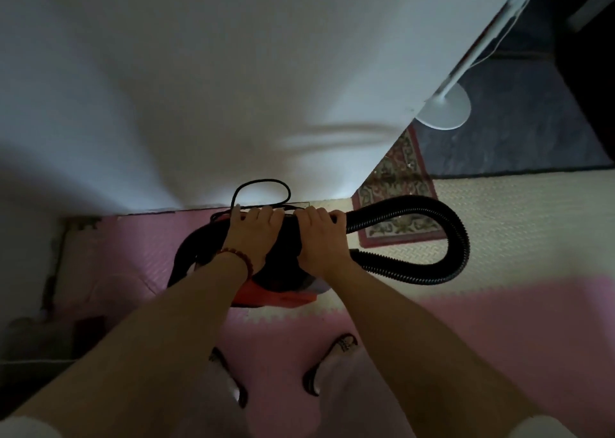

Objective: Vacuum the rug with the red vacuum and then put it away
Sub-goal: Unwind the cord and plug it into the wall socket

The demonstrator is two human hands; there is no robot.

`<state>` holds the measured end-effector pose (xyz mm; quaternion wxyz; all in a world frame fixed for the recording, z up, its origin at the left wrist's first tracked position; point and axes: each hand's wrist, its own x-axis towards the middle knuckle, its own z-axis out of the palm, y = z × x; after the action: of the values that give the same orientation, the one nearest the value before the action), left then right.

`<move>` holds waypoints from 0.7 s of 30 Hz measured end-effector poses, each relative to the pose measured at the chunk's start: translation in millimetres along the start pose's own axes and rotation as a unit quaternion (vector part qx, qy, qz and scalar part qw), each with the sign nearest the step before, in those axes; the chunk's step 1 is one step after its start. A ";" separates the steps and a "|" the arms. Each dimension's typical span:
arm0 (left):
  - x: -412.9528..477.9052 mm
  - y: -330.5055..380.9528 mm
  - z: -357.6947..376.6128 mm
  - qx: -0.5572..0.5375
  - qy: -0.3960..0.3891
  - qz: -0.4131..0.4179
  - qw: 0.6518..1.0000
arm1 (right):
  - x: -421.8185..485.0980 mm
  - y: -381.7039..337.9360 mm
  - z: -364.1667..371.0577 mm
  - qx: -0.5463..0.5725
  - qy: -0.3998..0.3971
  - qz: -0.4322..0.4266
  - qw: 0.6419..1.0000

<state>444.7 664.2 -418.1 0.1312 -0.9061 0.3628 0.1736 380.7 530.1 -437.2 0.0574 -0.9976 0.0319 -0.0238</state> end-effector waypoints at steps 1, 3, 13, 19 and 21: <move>11.6 -2.2 18.1 0.000 0.000 -0.002 1.000 | 5.9 1.7 21.8 0.003 0.002 -0.004 1.000; 31.7 -5.3 53.7 -0.002 -0.007 -0.001 1.000 | 14.0 4.8 63.6 0.008 0.001 -0.013 1.000; 141.3 0.4 230.1 -0.018 0.007 -0.019 1.000 | 49.0 40.9 269.6 0.014 0.030 -0.070 0.997; 194.7 2.7 320.4 -0.005 0.035 -0.021 0.999 | 64.7 60.1 368.2 -0.021 0.033 -0.111 0.993; 205.8 3.3 335.6 0.006 0.069 -0.024 0.997 | 67.0 65.1 389.0 -0.018 0.042 -0.116 0.992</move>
<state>507.9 657.9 -806.6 0.1157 -0.9234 0.3506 0.1052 463.4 505.2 -827.8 0.0349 -0.9935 -0.0814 -0.0713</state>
